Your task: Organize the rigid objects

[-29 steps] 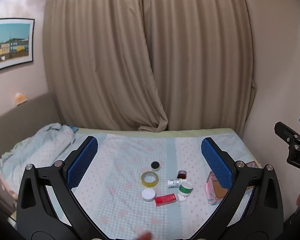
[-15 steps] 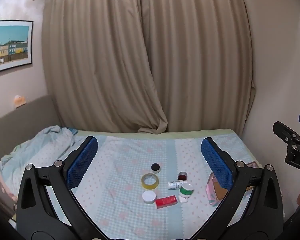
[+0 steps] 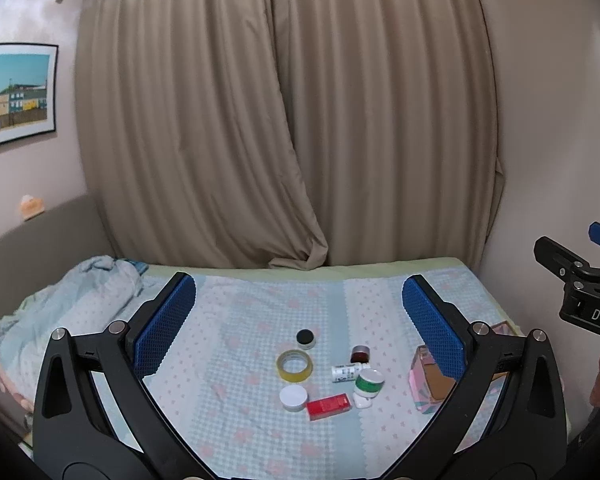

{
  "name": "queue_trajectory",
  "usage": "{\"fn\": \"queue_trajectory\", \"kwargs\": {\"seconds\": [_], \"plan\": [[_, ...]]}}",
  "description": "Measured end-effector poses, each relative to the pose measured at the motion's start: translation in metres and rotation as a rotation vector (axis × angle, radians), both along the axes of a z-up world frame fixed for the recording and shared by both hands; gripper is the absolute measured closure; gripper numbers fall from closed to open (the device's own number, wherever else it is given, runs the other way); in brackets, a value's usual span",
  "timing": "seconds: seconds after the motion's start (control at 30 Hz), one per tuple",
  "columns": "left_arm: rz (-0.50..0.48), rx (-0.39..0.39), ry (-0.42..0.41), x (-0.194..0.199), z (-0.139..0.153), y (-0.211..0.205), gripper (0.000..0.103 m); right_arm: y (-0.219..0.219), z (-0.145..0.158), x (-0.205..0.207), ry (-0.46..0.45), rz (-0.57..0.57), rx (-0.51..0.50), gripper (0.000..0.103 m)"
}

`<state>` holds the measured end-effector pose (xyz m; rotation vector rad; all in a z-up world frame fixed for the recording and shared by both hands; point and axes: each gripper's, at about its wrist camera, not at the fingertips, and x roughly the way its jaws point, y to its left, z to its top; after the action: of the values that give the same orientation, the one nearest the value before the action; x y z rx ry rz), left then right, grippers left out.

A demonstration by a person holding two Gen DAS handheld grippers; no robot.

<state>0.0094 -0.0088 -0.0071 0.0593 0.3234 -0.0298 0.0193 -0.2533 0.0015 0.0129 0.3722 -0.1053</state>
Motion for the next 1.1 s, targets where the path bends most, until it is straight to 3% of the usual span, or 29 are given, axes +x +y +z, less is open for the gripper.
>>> {"fn": "queue_trajectory", "kwargs": {"seconds": [1.1], "plan": [[0.007, -0.010, 0.010, 0.0064, -0.0030, 0.0023, 0.000, 0.0037, 0.0066, 0.0064, 0.023, 0.032, 0.022, 0.000]]}}
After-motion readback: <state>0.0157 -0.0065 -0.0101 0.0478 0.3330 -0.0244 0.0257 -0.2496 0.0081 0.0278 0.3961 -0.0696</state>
